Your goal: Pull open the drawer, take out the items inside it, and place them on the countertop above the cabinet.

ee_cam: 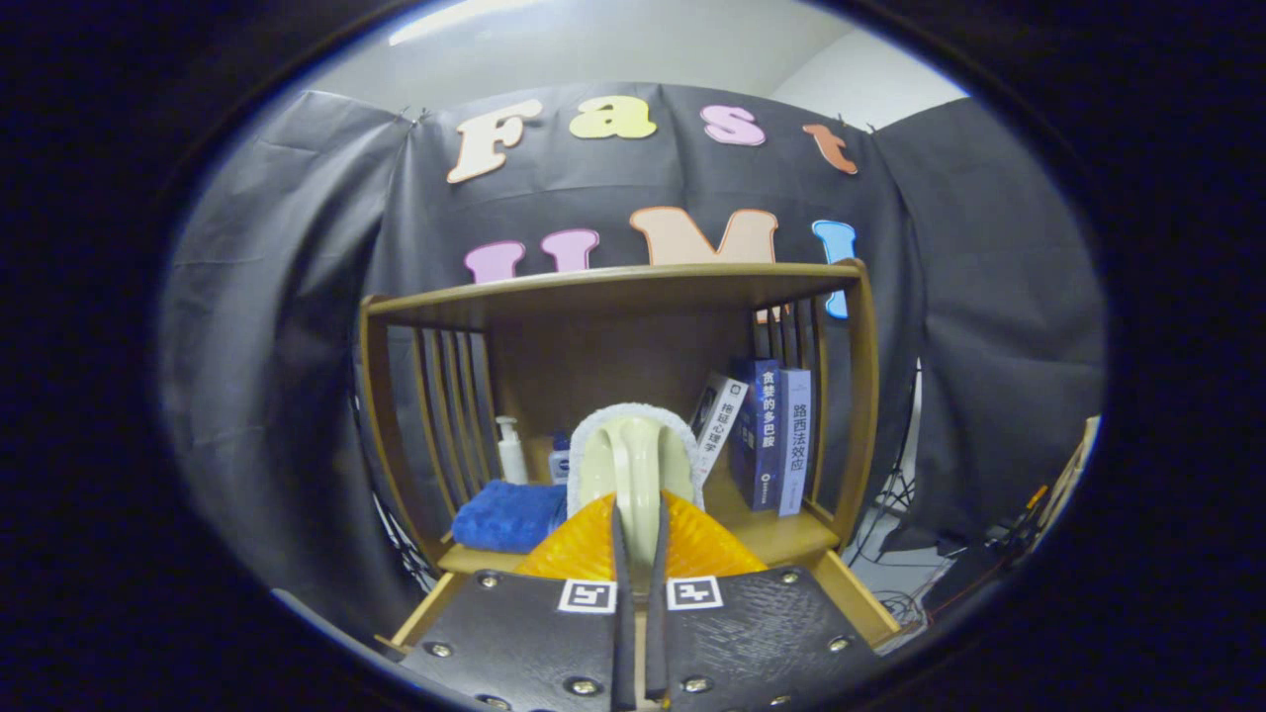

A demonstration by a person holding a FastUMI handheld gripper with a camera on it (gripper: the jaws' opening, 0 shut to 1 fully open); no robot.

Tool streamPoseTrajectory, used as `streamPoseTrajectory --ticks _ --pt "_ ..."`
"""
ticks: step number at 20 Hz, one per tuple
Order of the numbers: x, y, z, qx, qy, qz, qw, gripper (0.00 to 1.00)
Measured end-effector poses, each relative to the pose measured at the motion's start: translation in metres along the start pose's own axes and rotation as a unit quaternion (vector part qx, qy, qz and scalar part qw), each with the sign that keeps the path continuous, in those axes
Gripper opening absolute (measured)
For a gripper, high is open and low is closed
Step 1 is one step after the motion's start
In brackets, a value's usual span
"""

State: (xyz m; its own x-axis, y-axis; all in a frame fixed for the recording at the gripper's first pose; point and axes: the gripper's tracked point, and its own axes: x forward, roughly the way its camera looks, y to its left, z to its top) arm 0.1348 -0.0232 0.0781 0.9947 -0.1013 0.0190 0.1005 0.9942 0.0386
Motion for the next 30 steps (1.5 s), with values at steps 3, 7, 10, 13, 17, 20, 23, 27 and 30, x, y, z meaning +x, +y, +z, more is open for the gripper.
streamPoseTrajectory --ticks 3,7,10,13,17,20,23,27,30 --pt "0.035 -0.007 -0.011 -0.016 0.018 -0.011 1.0 0.04" --pt "0.078 -0.007 -0.037 -0.02 0.046 -0.012 0.999 0.04" --pt "0.109 -0.002 -0.078 -0.025 0.098 -0.009 0.995 0.04" --pt "0.134 0.0 -0.128 -0.021 0.165 -0.008 0.986 0.05" --pt "0.171 -0.007 -0.155 -0.023 0.178 -0.021 0.984 0.05" --pt "0.181 -0.008 -0.156 -0.056 0.159 -0.041 0.985 0.05" --pt "0.196 -0.008 -0.157 -0.136 0.135 -0.06 0.98 0.05" --pt "0.206 -0.005 -0.155 -0.126 0.123 -0.067 0.982 0.05" --pt "0.214 -0.006 -0.154 -0.11 0.111 -0.067 0.985 0.05"
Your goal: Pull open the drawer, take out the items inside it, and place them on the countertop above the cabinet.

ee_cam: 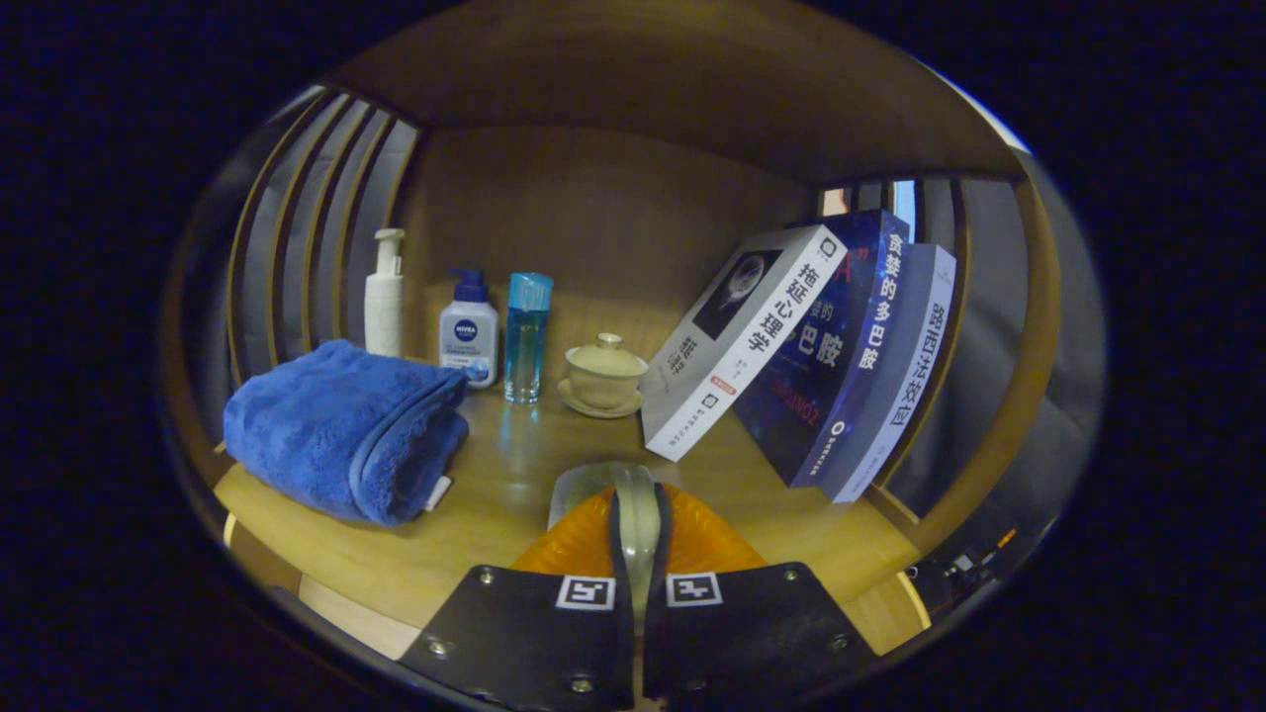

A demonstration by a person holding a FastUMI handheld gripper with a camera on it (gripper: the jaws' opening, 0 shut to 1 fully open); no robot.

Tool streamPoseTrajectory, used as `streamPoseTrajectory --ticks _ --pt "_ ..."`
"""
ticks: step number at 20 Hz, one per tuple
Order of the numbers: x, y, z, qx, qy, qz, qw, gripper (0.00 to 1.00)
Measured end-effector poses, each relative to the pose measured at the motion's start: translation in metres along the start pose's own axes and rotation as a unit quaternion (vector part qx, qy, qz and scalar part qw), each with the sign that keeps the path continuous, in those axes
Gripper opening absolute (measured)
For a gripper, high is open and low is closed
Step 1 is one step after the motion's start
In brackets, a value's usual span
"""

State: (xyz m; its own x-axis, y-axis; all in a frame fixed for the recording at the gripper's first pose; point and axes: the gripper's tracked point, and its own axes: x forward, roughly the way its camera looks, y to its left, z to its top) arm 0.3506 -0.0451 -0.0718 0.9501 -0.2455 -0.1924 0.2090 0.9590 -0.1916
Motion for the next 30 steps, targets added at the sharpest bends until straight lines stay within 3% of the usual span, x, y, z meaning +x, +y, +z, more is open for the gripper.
streamPoseTrajectory --ticks 2,6,11,14,18,30 --pt "0.001 0.001 0.002 0.002 -0.006 0.001 1.0 0.05" --pt "-0.001 0.011 -0.007 0.037 0.019 0.031 0.999 0.21" --pt "-0.024 0.014 -0.005 0.069 0.005 0.041 0.997 1.0" --pt "-0.05 0.015 0.005 0.056 -0.019 0.043 0.997 0.98" --pt "-0.107 0.028 0.01 0.066 -0.033 0.076 0.994 0.98" --pt "-0.284 -0.003 -0.018 0.122 -0.078 0.065 0.987 0.98"
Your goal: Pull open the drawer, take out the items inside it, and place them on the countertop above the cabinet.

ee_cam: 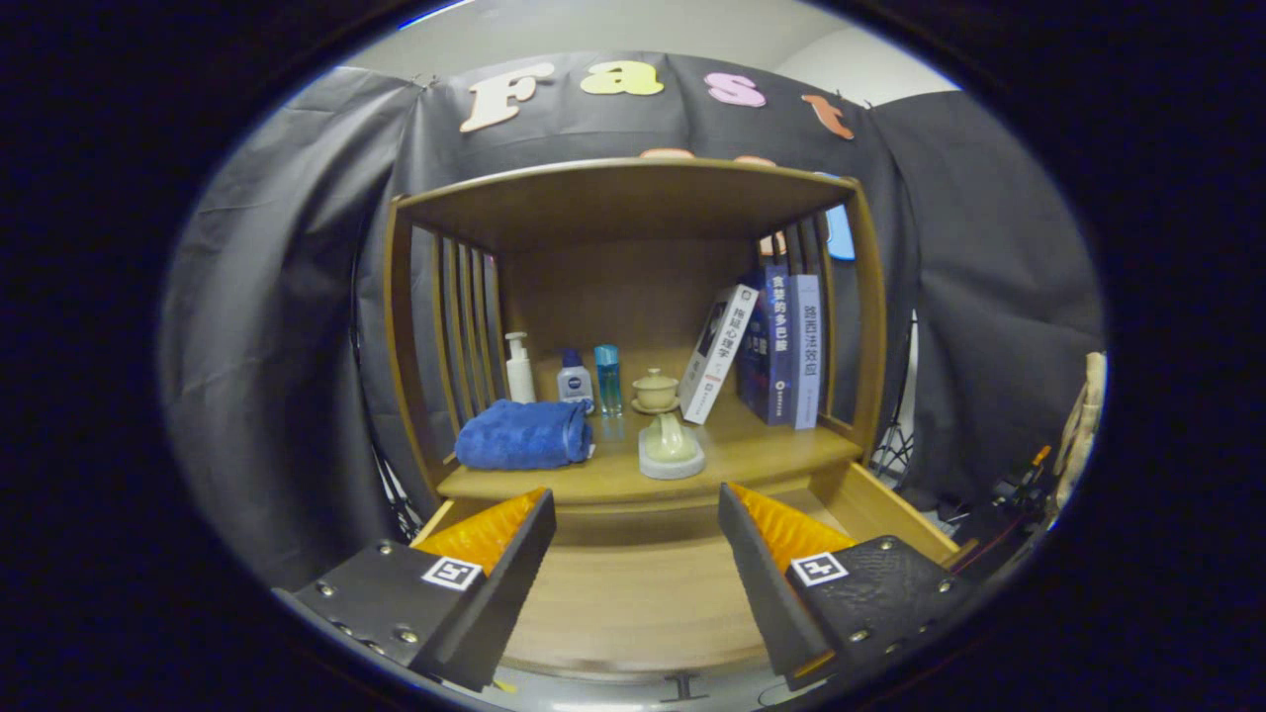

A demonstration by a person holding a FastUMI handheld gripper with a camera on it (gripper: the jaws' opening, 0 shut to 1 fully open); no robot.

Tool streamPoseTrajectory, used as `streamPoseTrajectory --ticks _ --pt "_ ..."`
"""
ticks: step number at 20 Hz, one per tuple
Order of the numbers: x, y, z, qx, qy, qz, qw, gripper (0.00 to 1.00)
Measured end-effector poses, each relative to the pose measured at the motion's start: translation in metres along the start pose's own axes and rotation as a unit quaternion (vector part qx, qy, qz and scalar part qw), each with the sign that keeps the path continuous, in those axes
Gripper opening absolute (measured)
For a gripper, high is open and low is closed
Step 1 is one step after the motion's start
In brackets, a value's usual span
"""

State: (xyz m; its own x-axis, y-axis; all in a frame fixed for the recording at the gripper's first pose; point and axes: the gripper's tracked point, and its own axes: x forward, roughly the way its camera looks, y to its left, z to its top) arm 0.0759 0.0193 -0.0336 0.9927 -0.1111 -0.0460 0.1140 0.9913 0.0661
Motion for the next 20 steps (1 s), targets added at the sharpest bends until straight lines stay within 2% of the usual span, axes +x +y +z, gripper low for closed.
streamPoseTrajectory --ticks 3,10,20 --pt "-0.03 -0.014 -0.007 -0.011 -0.005 -0.016 1.0 0.98" --pt "-0.071 -0.015 -0.053 -0.012 0.001 -0.009 1.0 0.98" --pt "-0.076 -0.017 -0.128 -0.003 0.014 -0.028 1.0 0.98"
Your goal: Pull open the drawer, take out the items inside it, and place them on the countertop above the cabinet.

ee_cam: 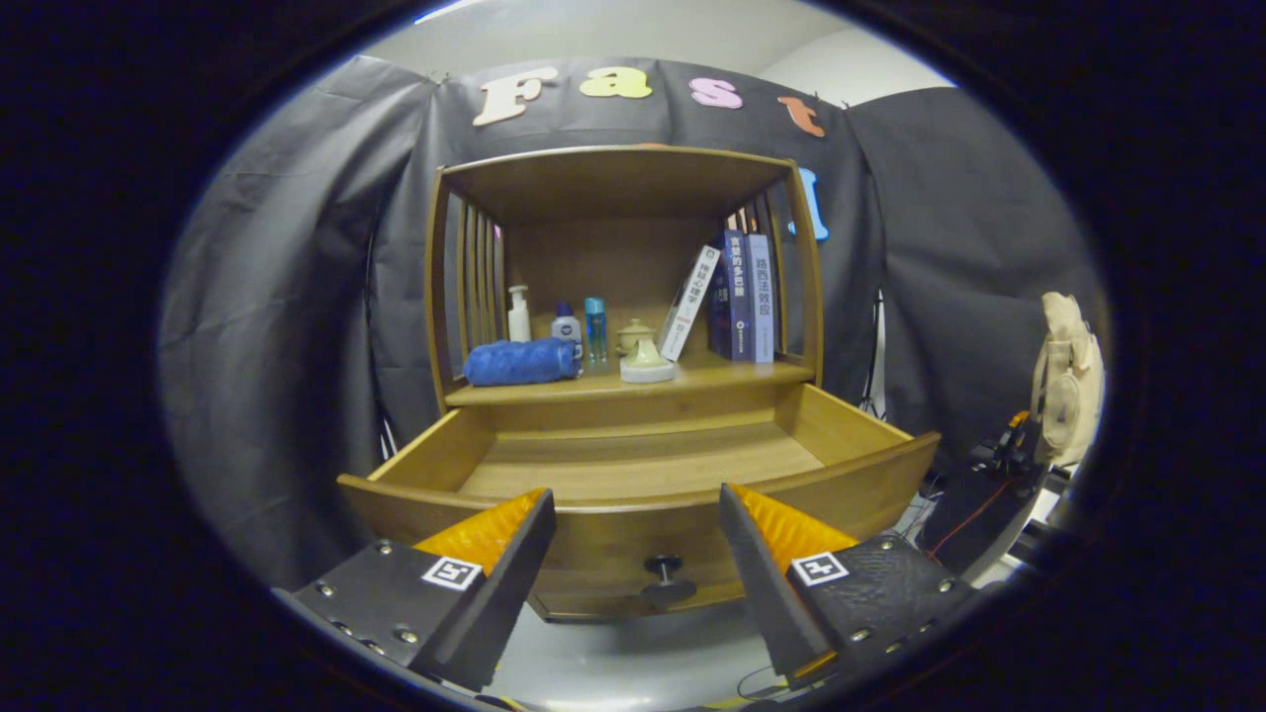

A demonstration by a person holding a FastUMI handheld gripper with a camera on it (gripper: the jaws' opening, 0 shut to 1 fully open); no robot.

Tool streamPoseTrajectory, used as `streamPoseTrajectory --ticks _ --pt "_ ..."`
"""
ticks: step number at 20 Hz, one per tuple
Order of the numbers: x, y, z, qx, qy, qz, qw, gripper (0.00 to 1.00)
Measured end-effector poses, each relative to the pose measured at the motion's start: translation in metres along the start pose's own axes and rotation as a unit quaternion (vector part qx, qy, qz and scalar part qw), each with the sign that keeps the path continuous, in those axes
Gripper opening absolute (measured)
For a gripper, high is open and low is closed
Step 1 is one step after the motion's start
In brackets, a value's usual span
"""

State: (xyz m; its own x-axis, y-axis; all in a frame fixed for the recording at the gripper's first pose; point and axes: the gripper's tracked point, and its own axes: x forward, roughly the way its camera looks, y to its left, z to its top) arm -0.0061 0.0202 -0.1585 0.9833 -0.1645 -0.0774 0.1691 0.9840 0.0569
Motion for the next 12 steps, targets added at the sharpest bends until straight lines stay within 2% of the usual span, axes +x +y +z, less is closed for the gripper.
streamPoseTrajectory --ticks 5,12 --pt "0.024 -0.002 -0.024 0.015 0.006 -0.008 1.0 0.98" --pt "0.033 0.005 -0.022 0.008 -0.02 0.021 1.0 0.98"
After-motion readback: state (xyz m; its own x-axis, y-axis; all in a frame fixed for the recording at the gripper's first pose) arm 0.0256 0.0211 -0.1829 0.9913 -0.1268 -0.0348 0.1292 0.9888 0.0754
